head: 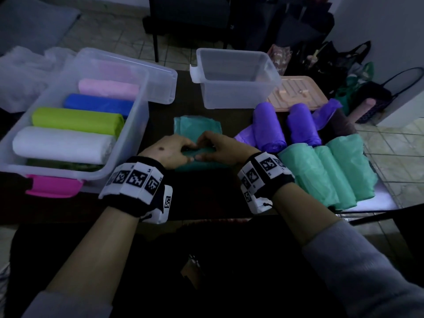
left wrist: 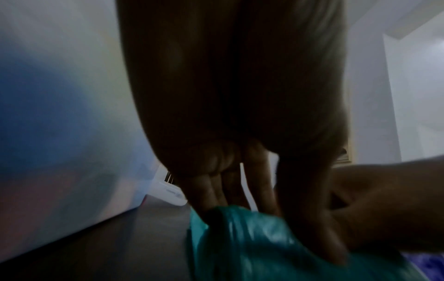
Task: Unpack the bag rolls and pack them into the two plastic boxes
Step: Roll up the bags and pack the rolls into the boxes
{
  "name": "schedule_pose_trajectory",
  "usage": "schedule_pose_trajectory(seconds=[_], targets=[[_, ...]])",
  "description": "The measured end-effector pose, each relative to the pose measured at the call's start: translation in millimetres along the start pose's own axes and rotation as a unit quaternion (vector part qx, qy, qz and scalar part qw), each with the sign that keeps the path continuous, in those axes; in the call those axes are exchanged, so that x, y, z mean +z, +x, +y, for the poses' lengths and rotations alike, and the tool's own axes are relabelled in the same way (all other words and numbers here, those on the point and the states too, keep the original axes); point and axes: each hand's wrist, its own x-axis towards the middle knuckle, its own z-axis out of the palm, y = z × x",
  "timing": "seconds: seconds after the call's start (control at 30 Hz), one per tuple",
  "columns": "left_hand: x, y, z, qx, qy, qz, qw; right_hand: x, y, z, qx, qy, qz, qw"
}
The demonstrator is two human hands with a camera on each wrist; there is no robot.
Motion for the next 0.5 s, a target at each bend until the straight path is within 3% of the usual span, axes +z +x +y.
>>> schedule_pose_trajectory(seconds=[0.17, 0.33, 0.5], targets=[[3, 6, 1, -0.012, 0.061, -0.023, 0.998, 7, -7, -9, -0.017, -0.127, 0.103, 0.986], [-2, 16, 2, -0.018, 0.098, -0.075, 0.992, 26, -35, -17, -0.018, -0.232, 0.063, 0.97], [-3, 15, 9, -0.003, 0.147, -0.143, 0.979, 44, -55, -18, -0.014, -0.28, 0.069, 0.958]])
